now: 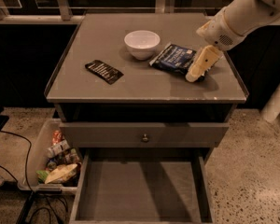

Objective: Place blue chip bag into middle drawer

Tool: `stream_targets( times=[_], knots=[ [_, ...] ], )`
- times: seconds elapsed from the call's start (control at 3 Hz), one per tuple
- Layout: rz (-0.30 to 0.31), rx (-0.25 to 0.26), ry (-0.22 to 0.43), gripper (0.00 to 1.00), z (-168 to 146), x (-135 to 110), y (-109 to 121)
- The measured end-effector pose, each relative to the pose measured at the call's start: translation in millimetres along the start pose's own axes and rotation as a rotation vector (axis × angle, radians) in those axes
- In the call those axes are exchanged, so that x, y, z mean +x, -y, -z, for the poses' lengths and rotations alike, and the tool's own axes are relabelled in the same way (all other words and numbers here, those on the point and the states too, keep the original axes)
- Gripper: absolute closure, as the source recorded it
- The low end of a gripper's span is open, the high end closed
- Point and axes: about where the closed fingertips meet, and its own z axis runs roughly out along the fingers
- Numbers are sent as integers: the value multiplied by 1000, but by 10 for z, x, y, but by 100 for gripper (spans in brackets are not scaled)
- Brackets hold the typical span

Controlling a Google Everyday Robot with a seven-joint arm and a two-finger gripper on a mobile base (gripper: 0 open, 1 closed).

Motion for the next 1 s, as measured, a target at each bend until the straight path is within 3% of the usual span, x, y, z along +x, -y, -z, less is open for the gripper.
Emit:
stream_targets(
  times=[0.67, 1.0],
  knots=[
    [-93, -89, 12, 0, -659, 128, 285],
    [-96, -92, 13, 0, -693, 139, 300]
  ],
)
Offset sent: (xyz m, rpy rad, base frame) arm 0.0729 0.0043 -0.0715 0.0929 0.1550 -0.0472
